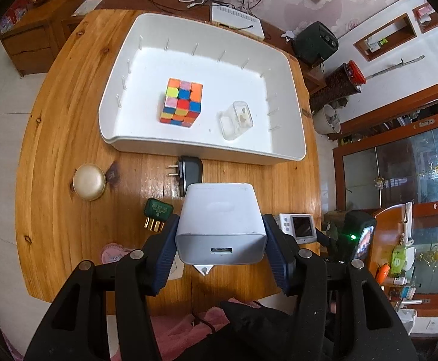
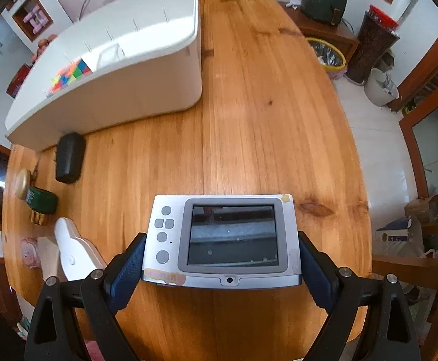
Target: Organize rigid objects
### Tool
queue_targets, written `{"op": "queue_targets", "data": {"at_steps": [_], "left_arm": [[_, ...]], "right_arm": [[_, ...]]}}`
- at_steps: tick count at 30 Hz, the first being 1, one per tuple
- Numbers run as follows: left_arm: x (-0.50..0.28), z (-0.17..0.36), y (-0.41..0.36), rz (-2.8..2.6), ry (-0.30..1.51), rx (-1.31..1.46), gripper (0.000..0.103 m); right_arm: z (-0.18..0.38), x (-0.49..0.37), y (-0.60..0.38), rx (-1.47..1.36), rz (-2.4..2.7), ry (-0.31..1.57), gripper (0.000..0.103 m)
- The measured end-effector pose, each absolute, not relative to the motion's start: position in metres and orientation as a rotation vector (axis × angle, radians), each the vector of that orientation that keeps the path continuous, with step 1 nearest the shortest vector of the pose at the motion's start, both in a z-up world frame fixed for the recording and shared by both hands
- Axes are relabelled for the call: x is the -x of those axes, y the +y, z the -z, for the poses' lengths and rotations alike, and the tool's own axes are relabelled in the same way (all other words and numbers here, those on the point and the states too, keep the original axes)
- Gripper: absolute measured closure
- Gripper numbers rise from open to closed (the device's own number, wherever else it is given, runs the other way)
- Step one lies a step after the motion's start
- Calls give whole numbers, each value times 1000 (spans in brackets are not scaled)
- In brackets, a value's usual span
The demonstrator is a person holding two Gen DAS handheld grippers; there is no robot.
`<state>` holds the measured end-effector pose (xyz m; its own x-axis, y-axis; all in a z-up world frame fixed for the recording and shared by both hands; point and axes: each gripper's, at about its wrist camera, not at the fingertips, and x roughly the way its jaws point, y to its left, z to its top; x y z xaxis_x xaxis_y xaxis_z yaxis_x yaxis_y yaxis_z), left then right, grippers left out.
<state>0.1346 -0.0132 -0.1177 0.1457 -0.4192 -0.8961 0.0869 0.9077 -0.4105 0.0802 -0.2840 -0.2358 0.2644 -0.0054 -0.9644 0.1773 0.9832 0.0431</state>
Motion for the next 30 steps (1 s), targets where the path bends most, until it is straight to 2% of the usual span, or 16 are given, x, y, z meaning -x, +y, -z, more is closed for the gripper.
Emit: {"op": "queue_targets", "data": {"at_steps": [17,30], "left_arm": [[-156,110,2,349,1306,268,45],[-190,122,5,342,1258,257,45]], "right_arm": [[168,-92,-266,-101,-5,879,10],[162,-118,-257,-110,-67,748,10]]}}
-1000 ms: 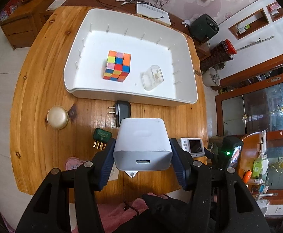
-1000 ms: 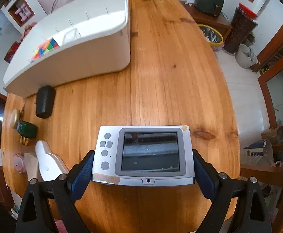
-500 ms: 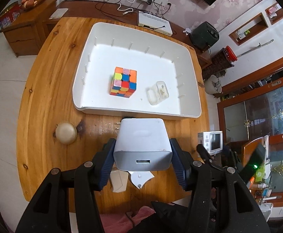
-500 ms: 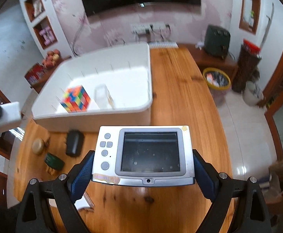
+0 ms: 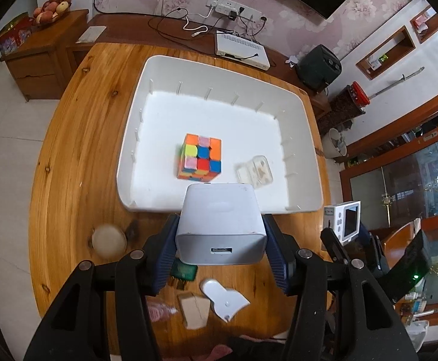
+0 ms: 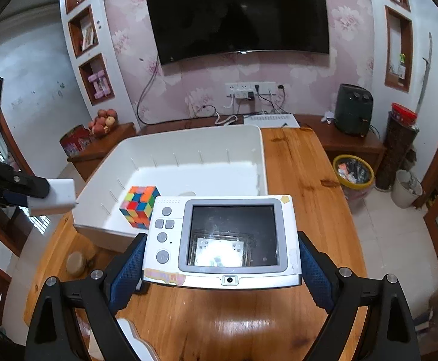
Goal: Organize rigid objects
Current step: 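Lower the white charger with the left tool while the right tool lowers the device into the tray, opening both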
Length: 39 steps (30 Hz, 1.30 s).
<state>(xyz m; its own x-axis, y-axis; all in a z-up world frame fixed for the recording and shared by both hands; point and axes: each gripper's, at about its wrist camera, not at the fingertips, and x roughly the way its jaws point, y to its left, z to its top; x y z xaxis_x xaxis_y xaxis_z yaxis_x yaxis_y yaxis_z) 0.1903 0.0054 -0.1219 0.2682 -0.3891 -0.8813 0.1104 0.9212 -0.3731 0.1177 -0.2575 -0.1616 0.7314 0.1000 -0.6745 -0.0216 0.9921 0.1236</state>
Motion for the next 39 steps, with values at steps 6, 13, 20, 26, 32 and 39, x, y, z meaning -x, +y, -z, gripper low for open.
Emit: {"op": "queue_targets", "data": {"at_steps": [6,13,20,26,32,39], "left_arm": [[-211,139,3,327,1269,258,45],[-231,157,-1,339,1297,267,45],[-252,170,3,310,1316,270,45],[-263,177,7,286,1324,276,44],[-269,181,11,275,1328,290,42],[-272,154,19,314,1223,324,26]], "right_arm": [[167,-139,-250,-86,-95,729,10],[178,-162,-243,-74,-133,754,10],[190,-187,-240,-70,-141,805,10],[198,-198,-236,-58,-135,850,10],[198,-199,-232,-45,-103,866,10],[182,-195,-229,-23,-76,814,9]]}}
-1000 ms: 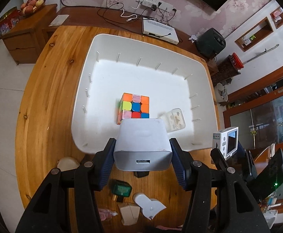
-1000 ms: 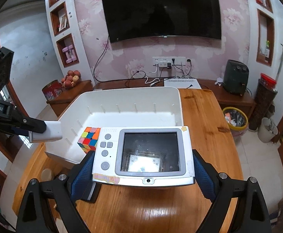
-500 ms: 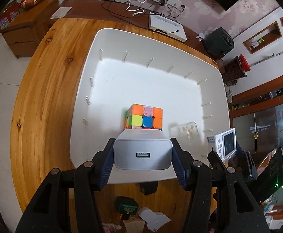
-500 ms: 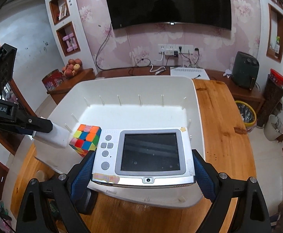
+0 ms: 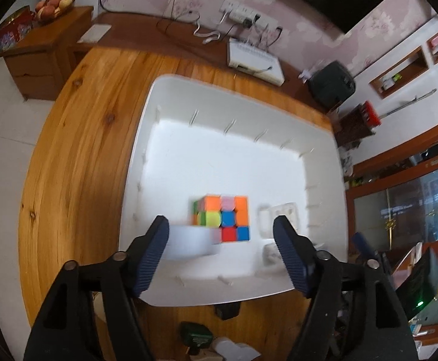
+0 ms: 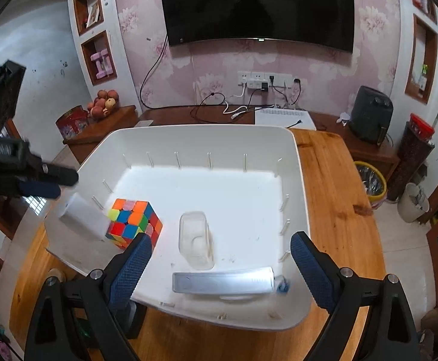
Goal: Organize rigid objects
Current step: 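Lower the white charger with the left tool while the right tool lowers the device into the tray, opening both, then withdraw both tools from the tray toward the remaining objects on the table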
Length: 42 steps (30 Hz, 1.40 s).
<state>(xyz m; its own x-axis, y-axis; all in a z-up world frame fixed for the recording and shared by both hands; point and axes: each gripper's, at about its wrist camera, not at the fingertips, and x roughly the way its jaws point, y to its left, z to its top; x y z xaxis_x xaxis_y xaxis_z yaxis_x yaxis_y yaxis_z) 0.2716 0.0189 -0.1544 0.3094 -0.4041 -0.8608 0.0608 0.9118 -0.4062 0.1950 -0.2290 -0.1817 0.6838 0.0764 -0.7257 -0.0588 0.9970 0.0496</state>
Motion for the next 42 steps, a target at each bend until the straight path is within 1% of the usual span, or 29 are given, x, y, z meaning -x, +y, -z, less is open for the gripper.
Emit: {"op": "queue_targets", "data": {"at_steps": [9,23,36,42], "left_arm": [[-256,112,24,352,1071,307,26],[-181,25,39,322,804,293,26],[-98,-7,52,243,699,320,26],[-61,-9,57,188,684,317,26]], "right_arm": [[153,-178,-225,-16,-56,748,9],[111,-132,-225,-27,-132,649,9],[86,-60,-236,-56,-186,579,9],[82,-28,-234,-22,-213,574,9]]}}
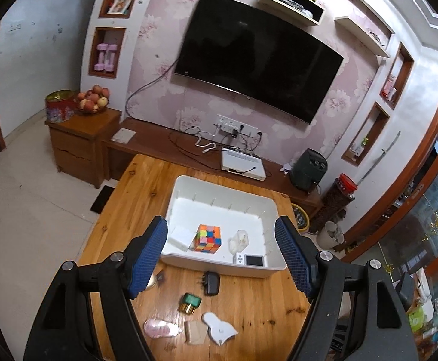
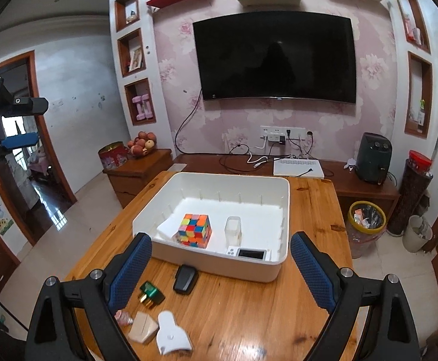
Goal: Organize rigid objects
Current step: 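Withdraw both tools from the tray toward the remaining objects on the table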
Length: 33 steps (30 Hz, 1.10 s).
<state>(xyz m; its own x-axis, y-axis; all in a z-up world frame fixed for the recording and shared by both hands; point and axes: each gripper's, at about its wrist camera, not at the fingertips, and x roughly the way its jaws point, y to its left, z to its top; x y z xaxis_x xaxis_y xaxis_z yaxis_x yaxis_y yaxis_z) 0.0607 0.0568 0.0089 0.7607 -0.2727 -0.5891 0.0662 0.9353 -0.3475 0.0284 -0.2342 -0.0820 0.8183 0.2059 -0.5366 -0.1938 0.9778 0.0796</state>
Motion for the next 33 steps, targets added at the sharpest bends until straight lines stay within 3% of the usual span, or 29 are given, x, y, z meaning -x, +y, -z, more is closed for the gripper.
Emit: {"op": "queue_targets", "data": {"at_steps": [16,33], "left_arm": [[5,23,73,37,749,265,26],[-24,72,72,208,1005,153,26]], "right_arm": [[102,22,-210,-33,-337,695,9],[142,14,-170,88,-245,827,9]]}}
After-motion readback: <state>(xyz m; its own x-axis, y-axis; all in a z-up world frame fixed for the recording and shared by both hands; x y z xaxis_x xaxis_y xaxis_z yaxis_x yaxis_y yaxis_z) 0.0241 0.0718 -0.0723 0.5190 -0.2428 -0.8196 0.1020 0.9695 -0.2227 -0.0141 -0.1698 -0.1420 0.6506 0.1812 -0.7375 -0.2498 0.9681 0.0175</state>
